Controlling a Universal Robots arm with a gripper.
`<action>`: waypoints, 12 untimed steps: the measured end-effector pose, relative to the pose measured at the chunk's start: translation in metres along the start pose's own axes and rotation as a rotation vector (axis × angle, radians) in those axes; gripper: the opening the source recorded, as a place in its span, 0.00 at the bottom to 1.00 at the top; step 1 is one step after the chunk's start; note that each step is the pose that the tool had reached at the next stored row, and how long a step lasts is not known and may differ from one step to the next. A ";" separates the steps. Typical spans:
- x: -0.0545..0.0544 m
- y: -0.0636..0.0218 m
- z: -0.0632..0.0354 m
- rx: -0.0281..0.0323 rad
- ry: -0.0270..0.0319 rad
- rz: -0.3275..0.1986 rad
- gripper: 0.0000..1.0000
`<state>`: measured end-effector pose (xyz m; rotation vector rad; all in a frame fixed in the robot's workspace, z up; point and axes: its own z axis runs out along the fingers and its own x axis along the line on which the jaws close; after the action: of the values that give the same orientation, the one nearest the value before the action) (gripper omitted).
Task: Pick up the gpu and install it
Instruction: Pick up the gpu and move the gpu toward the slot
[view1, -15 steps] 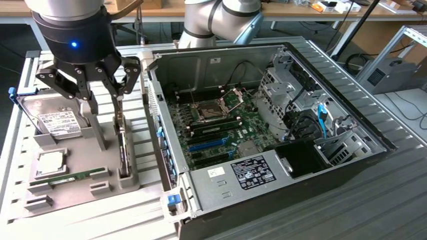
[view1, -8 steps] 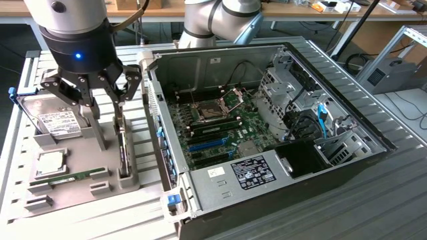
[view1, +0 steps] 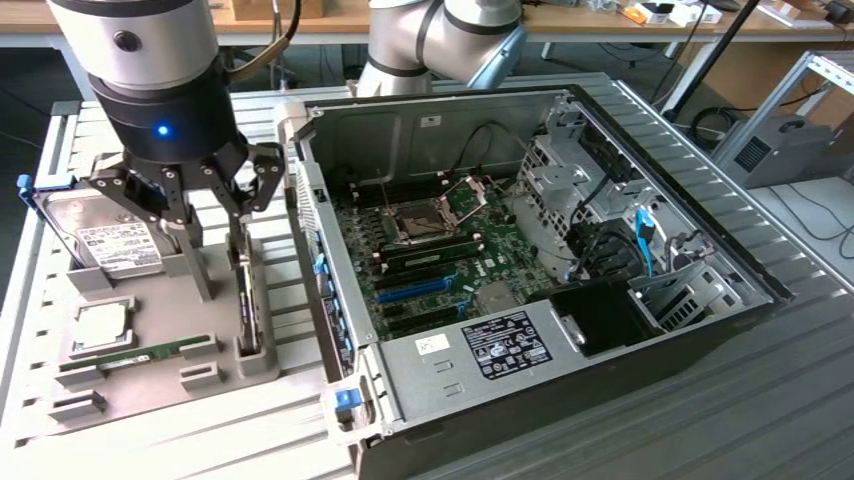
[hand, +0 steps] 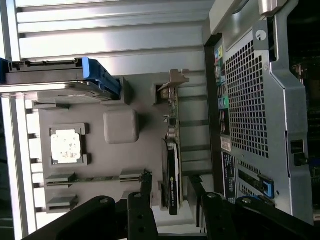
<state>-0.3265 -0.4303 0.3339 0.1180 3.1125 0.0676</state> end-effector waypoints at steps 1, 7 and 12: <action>0.000 0.0000 0.0009 0.0000 -0.0001 0.000 0.42; 0.000 -0.0001 0.0029 0.0000 0.0000 0.000 0.42; -0.001 0.0000 0.0029 -0.0001 -0.0001 0.000 0.42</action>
<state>-0.3253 -0.4303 0.3310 0.1179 3.1124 0.0677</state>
